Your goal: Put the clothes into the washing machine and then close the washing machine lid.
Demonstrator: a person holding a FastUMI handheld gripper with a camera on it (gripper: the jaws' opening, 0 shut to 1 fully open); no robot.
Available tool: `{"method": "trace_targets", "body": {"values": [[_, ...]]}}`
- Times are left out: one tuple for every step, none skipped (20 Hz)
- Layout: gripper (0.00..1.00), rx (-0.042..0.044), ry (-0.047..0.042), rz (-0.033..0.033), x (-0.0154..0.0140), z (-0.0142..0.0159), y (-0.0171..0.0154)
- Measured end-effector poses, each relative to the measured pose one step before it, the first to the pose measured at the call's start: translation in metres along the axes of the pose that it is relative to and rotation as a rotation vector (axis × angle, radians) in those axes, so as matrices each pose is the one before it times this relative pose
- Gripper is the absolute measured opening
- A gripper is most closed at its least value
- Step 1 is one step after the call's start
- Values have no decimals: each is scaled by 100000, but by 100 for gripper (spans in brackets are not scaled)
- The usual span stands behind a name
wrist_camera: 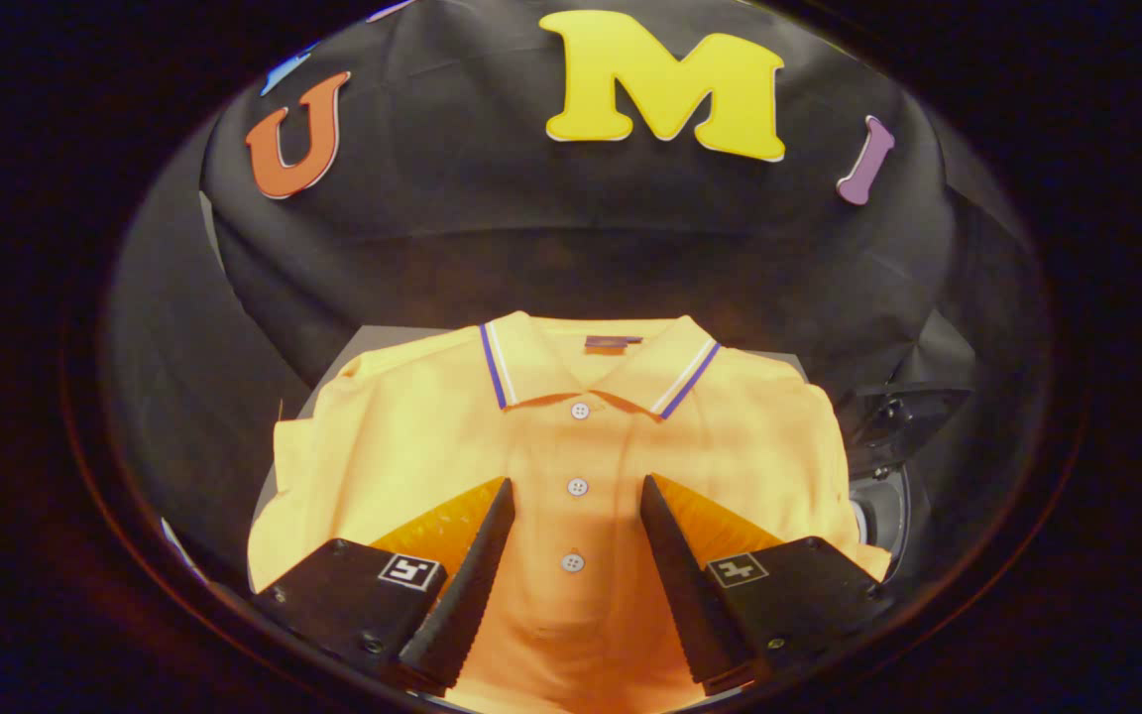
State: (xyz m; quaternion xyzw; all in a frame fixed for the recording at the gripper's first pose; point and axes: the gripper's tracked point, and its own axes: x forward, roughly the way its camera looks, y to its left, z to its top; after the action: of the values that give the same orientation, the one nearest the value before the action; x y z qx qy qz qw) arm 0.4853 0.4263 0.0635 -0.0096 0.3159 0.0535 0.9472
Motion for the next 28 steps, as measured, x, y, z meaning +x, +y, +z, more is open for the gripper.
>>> {"method": "trace_targets", "body": {"values": [[80, 794, -617, 739, 70, -104, -73], [63, 722, -1366, 1625, 138, 361, -152], [46, 486, -1069, 1395, -171, 127, -39], [29, -553, -851, 1685, 280, 139, 13], [22, -2038, -1281, 2541, 201, -108, 146], [17, -1251, -1222, 2866, -22, 105, 25], [13, 581, -931, 2845, -160, -128, -50], [9, 525, -700, 2763, 70, 23, -130], [8, 46, -167, 2206, -119, -121, -87], [7, 939, 314, 2015, -109, 50, -19], [7, 1639, -243, 1238, -114, 79, -138], [7, 1480, -1569, 1860, -302, 146, -25], [6, -88, -1452, 993, -438, 194, -67], [6, -1162, -2970, 1421, -686, 525, 198], [6, -2462, -2235, 727, -614, 397, 98], [6, -2060, -2606, 636, -694, 598, 120], [6, -1384, -2640, 1004, -815, 615, 128], [6, -1153, -2333, 1593, -636, 536, 261], [6, -580, -2868, 1673, -882, 746, 223], [6, -572, -3330, 1346, -1016, 1025, 218], [6, -584, -3242, 1106, -1104, 940, 76], [6, -674, -3277, 555, -1146, 952, 269], [6, -950, -3045, 362, -1256, 1031, 82], [6, -716, -3003, 61, -1077, 1094, -42], [6, -142, -2534, 339, -1235, 1098, 95], [6, -149, -2856, -26, -1331, 1280, 90], [6, -824, -2500, -105, -1153, 868, 59], [6, -377, -2900, -449, -1218, 1110, -116]]}}
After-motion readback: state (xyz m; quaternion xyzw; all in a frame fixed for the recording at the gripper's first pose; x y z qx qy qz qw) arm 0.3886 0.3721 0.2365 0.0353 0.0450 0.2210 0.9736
